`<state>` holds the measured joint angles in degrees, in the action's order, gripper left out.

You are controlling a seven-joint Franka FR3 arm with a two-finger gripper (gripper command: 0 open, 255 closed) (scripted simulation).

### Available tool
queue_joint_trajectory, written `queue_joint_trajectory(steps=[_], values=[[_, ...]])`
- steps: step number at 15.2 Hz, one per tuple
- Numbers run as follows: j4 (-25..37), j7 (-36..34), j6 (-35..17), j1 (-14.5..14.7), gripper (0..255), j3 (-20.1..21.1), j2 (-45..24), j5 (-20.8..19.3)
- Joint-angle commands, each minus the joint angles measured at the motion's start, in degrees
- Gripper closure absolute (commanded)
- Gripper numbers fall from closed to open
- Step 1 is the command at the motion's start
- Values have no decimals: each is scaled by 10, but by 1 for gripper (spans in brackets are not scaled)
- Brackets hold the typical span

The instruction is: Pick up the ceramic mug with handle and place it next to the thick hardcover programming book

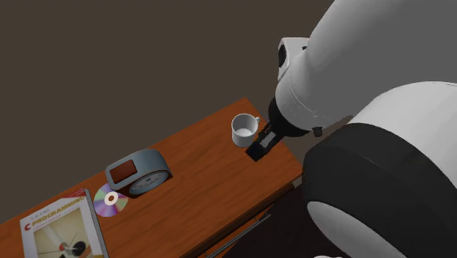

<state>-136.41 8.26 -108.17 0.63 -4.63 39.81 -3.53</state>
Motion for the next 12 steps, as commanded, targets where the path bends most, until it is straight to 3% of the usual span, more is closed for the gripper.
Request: queue_joint_trajectory(steps=[1, 12], values=[[-15, 3, -39, 1, 0, -2, -29, -3], [-14, 24, -215, 2, 0, -21, -236, -17]])
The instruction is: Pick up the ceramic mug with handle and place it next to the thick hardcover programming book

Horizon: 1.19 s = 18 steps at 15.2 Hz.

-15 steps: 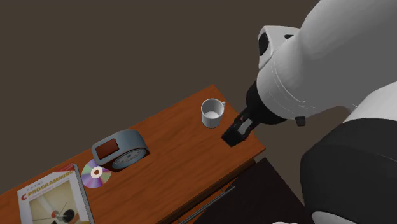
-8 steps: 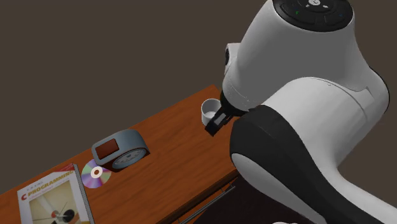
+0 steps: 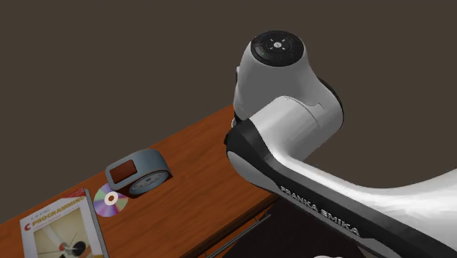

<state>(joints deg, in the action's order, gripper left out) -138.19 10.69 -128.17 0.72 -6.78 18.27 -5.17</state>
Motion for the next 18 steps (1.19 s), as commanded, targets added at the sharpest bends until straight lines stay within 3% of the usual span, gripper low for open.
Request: queue_joint_trajectory(steps=[1, 3, 11, 18], values=[[8, 2, -29, 1, 0, -1, -42, -1], [19, 6, -56, 1, 0, -4, -85, -1], [2, 9, -118, 0, 0, -8, -131, 1], [2, 9, -118, 0, 0, -7, -131, 1]])
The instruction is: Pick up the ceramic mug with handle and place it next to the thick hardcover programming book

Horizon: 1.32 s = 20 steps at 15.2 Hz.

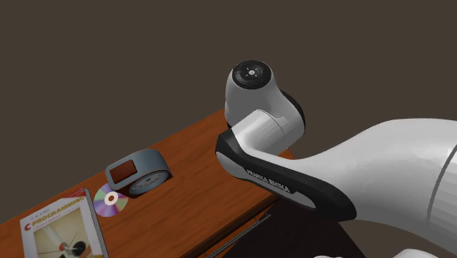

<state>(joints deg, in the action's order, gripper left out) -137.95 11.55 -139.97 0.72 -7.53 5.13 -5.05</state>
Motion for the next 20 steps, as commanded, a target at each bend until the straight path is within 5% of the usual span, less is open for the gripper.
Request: queue_joint_trajectory(steps=[1, 2, 11, 20], values=[[0, 0, 0, 0, 0, 0, 0, 0], [0, 0, 0, 0, 255, 0, 0, 0], [0, 0, 0, 0, 255, 0, 0, 0], [33, 1, 73, 1, 255, 2, 41, -1]])
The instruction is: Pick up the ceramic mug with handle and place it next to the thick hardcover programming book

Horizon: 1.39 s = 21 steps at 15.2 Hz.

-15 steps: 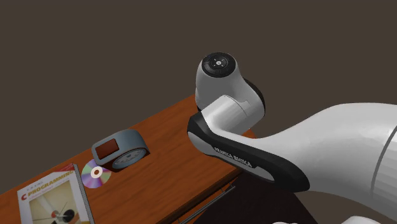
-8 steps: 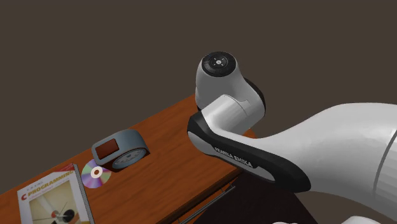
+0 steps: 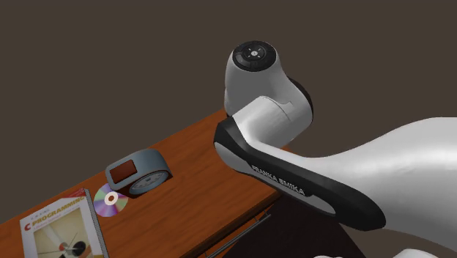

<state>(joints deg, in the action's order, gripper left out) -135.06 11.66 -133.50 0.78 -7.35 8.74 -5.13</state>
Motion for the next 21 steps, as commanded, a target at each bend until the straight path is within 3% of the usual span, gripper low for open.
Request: queue_joint_trajectory(steps=[1, 21], values=[[8, 0, 16, 0, 255, 0, 8, 0], [118, 6, 174, 2, 255, 5, 57, 2]])
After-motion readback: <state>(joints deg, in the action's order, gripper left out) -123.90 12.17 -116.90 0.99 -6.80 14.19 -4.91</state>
